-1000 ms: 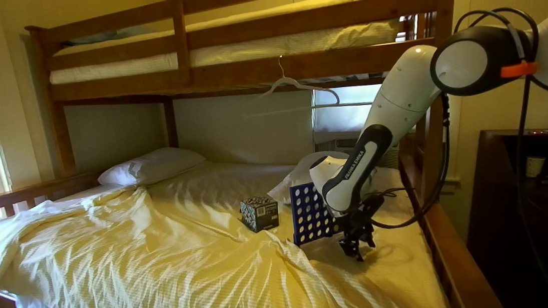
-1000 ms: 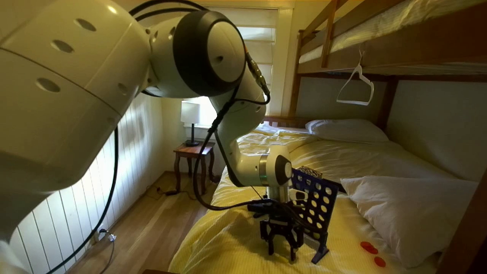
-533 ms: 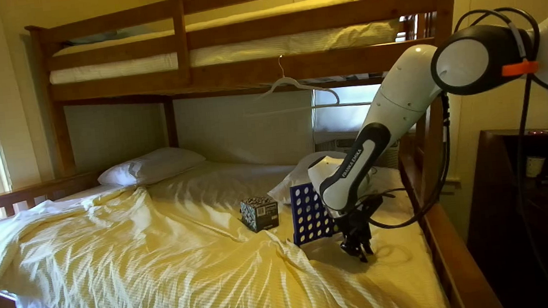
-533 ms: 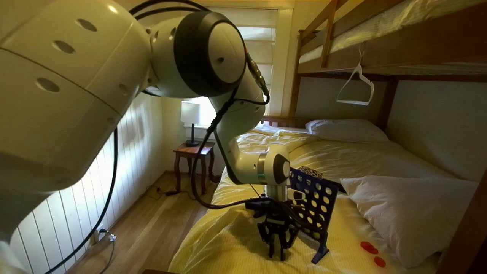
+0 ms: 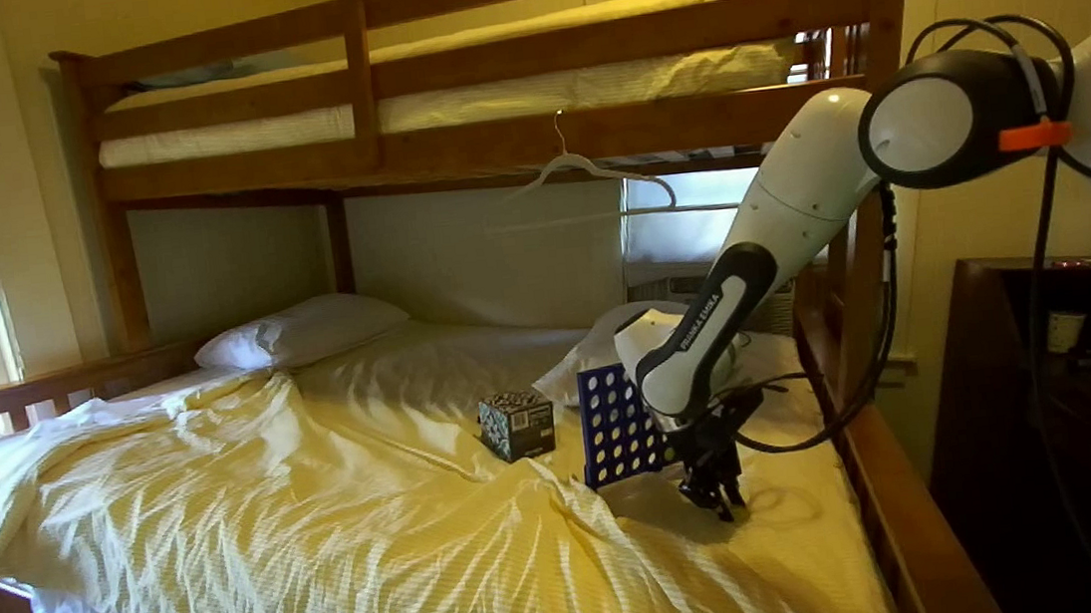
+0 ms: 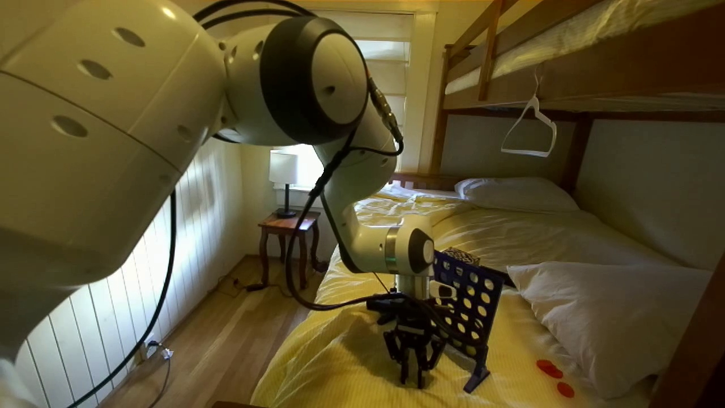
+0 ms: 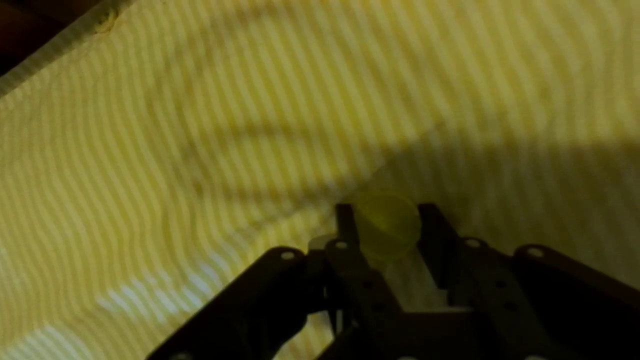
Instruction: Put the yellow chip inside the gameboard.
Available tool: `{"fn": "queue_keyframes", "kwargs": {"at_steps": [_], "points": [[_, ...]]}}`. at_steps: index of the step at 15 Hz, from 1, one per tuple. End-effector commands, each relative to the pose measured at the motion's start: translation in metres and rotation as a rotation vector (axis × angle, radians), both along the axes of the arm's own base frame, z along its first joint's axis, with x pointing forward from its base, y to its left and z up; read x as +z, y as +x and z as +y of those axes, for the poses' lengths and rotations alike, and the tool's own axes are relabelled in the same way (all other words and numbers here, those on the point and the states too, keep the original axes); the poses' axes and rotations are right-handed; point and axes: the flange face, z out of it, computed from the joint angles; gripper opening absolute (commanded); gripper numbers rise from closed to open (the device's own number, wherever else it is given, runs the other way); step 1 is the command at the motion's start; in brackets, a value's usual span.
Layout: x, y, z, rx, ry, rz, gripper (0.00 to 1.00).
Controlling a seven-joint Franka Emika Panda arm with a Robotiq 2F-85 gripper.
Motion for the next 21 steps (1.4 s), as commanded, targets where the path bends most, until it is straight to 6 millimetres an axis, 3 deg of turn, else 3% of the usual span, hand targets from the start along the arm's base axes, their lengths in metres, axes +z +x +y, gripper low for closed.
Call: {"fn": "queue_keyframes", "kwargs": {"at_steps": [1, 2, 4, 7, 10, 11, 14, 21], "points": [[0.01, -0.001, -0.001, -0.01, 0.046, 0.008, 0.37], [0.011, 0.0, -0.001, -0.003, 0.049, 0.006, 0.62], [0.011, 0.001, 0.0, 0.005, 0.049, 0.005, 0.66], [0.012, 0.002, 0.003, 0.018, 0.053, 0.005, 0.84], [0.012, 0.004, 0.008, 0.033, 0.057, 0.012, 0.82], [0.011, 0.005, 0.009, 0.037, 0.059, 0.015, 0.73], [0.01, 0.006, 0.013, 0.048, 0.058, 0.033, 0.6], [0.01, 0.01, 0.015, 0.056, 0.021, 0.079, 0.48]]}}
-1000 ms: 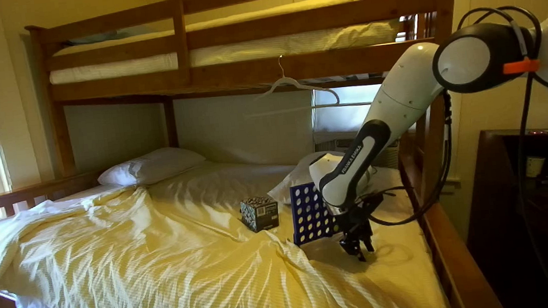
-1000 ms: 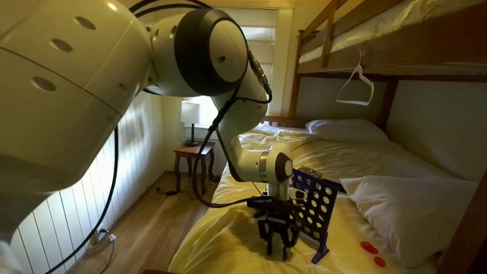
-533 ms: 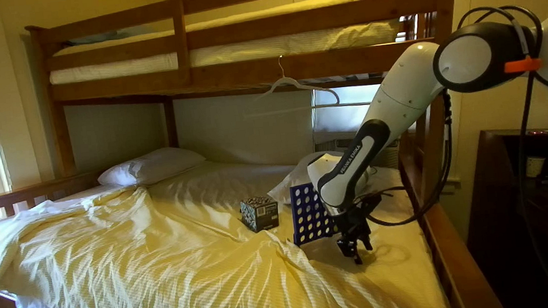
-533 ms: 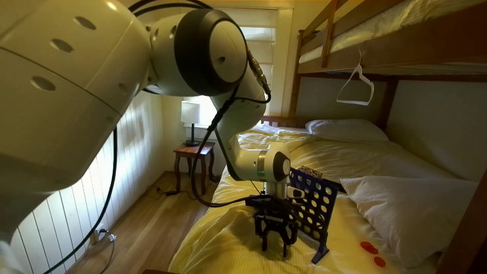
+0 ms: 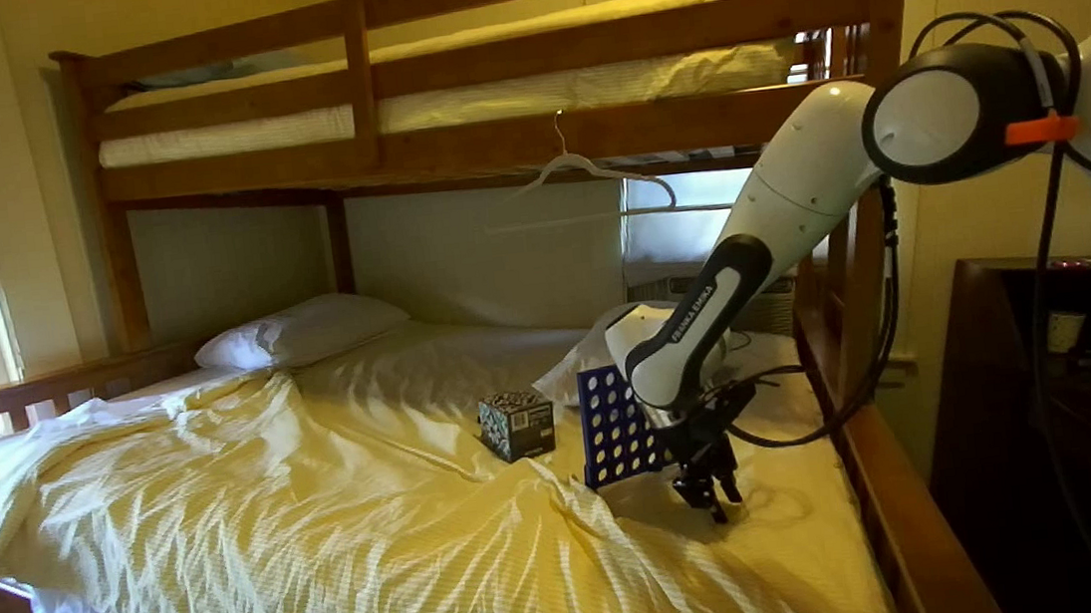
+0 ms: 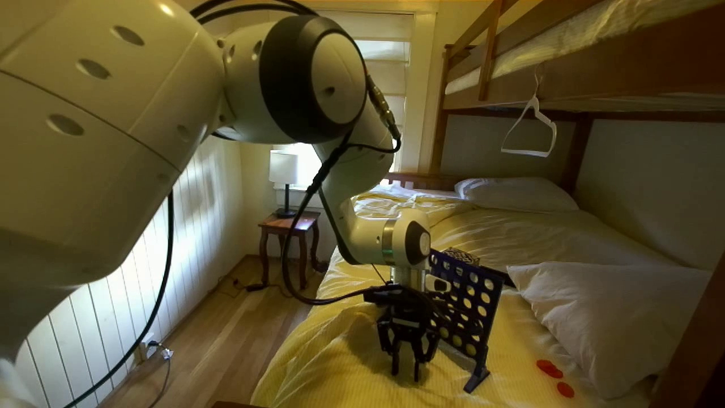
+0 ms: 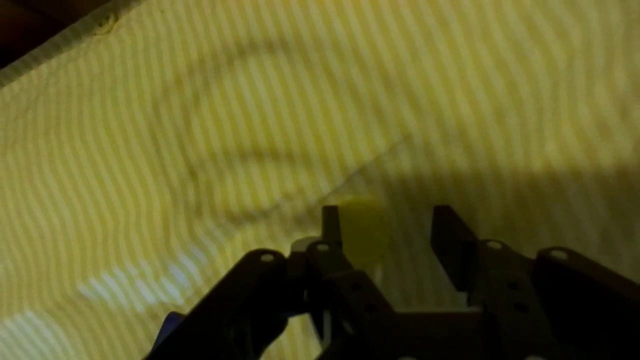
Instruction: Put the yellow chip inside the gameboard.
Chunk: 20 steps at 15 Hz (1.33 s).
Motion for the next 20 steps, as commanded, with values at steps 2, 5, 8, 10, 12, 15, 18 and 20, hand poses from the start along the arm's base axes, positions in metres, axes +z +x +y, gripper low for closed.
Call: {"fn": "queue_keyframes", "kwargs": {"at_steps": [2, 5, 8, 10, 12, 15, 18, 20], "points": [[0.0, 0.006, 0.002, 0.02, -0.019, 0.041, 0.46], [-0.002, 0.007, 0.001, 0.029, -0.031, 0.047, 0.55], [-0.007, 0.009, 0.0, 0.046, -0.046, 0.047, 0.73], [-0.01, 0.01, 0.001, 0.06, -0.05, 0.051, 0.72], [-0.011, 0.011, 0.002, 0.071, -0.053, 0.055, 0.66], [-0.013, 0.015, 0.005, 0.082, -0.058, 0.056, 0.52], [-0.014, 0.018, 0.008, 0.09, -0.061, 0.056, 0.34], [-0.014, 0.02, 0.009, 0.093, -0.061, 0.057, 0.36]]}}
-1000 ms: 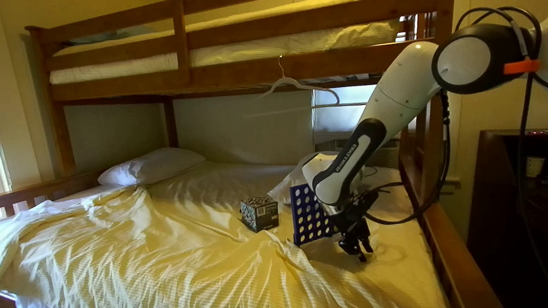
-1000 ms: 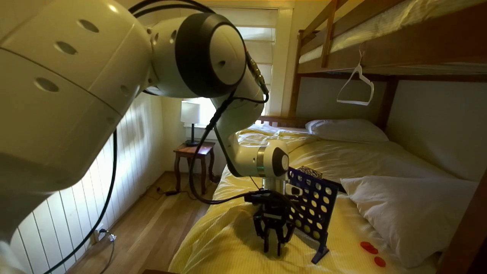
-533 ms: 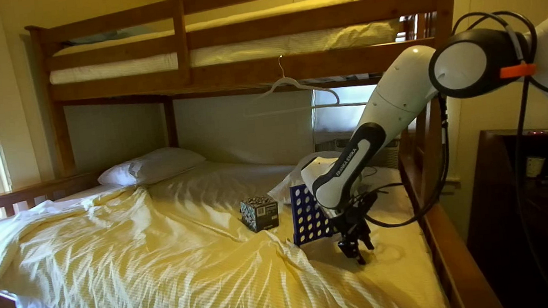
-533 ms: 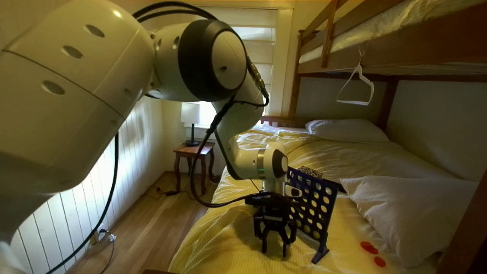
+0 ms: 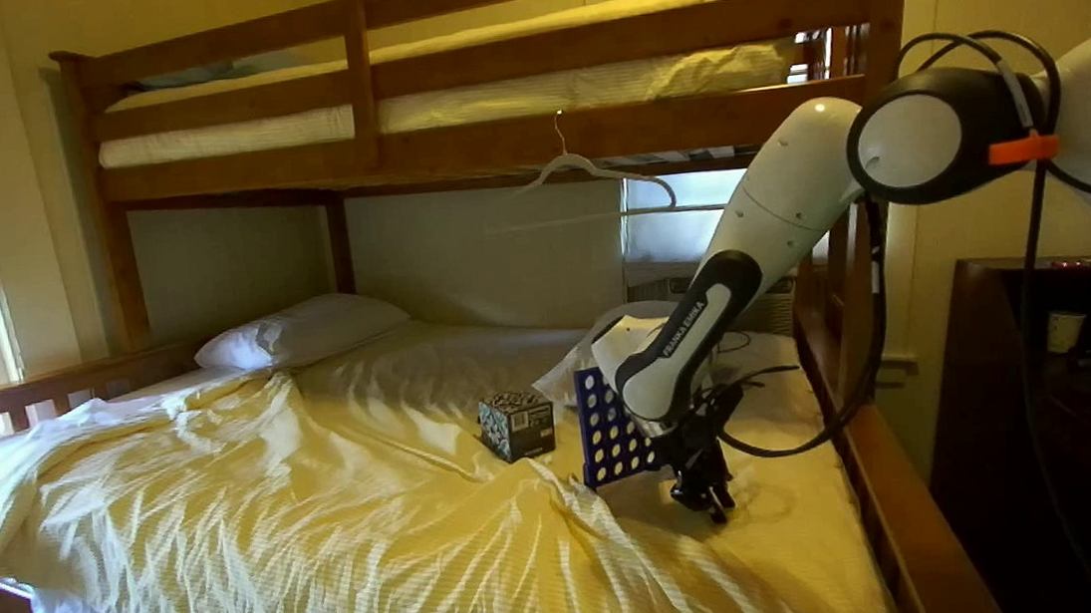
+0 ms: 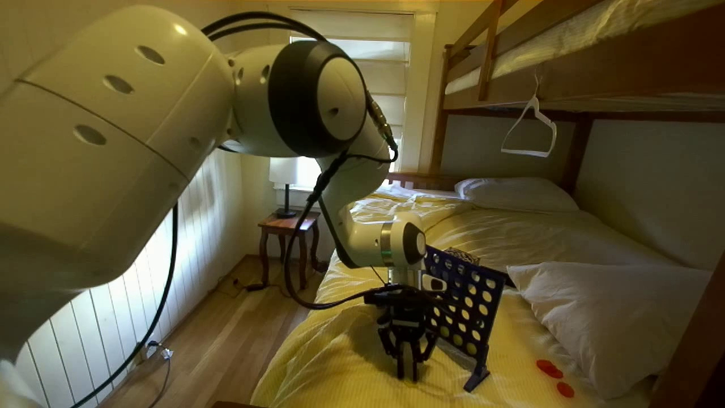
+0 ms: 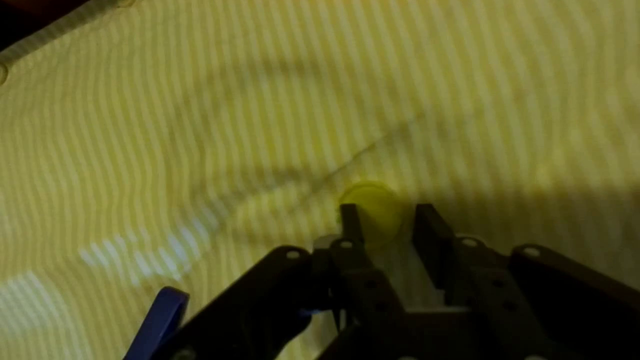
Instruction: Put the yellow chip inside the gameboard.
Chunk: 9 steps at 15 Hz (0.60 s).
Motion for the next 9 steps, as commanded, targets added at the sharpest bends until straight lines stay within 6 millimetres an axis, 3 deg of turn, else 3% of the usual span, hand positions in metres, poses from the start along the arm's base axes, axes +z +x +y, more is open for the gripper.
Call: {"fn": "queue_keyframes", "kwargs": {"at_steps": [1, 5, 9], "points": [[-0.003, 0.0077, 0.0017, 0.03, -0.017, 0.023, 0.36], [-0.0055, 0.0085, 0.0038, 0.036, -0.021, 0.029, 0.36], [-0.0067, 0.0078, 0.0047, 0.038, -0.024, 0.031, 0.14]]}}
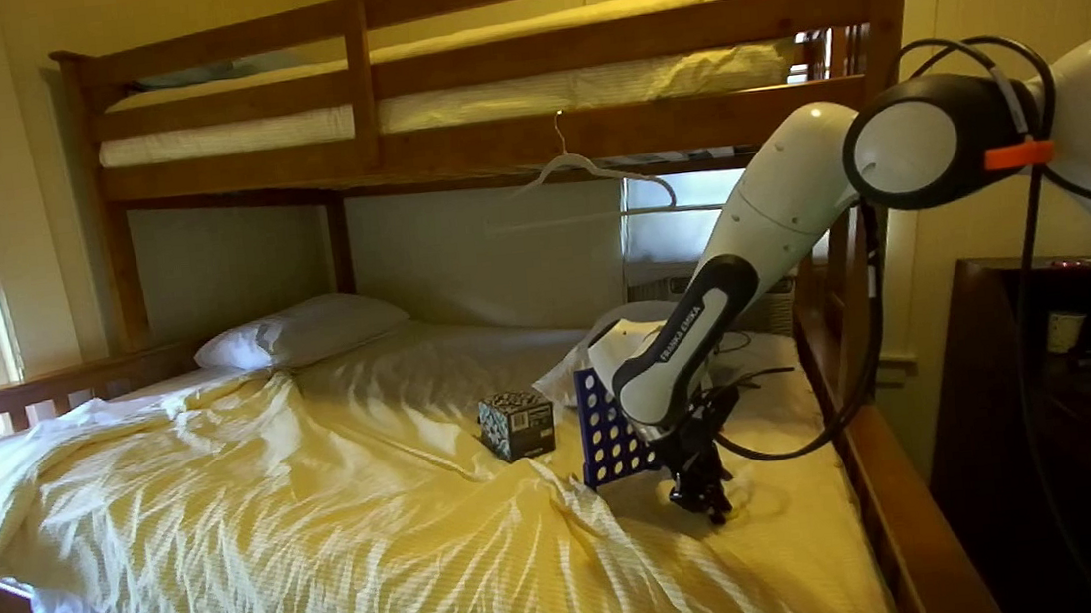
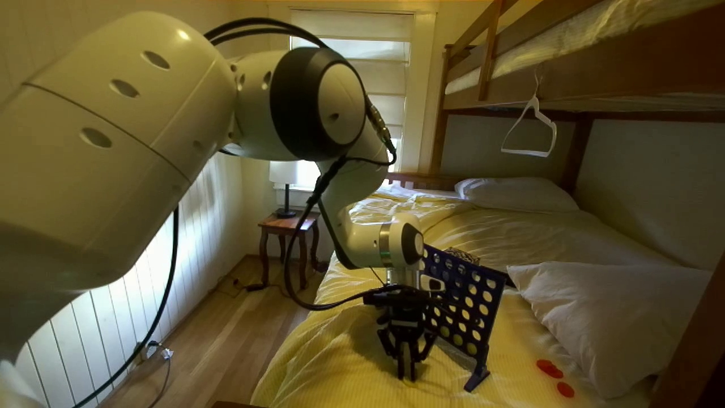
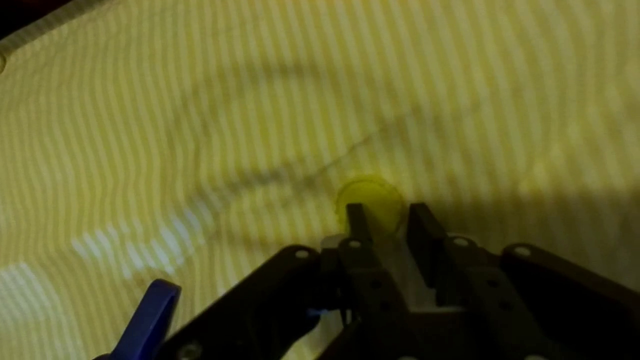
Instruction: Put the yellow chip inside the gameboard.
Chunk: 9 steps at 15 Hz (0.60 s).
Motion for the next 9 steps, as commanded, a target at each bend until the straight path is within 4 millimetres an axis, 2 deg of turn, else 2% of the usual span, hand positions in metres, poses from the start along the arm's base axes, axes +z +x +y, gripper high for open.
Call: {"fn": "queue_keyframes", "kwargs": {"at_steps": [1, 2, 9], "points": [[-0.0023, 0.0053, 0.0009, 0.024, -0.018, 0.022, 0.09], [-0.0024, 0.0052, 0.0012, 0.025, -0.019, 0.022, 0.01], [-0.002, 0.0042, 0.0022, 0.028, -0.016, 0.024, 0.0]]}}
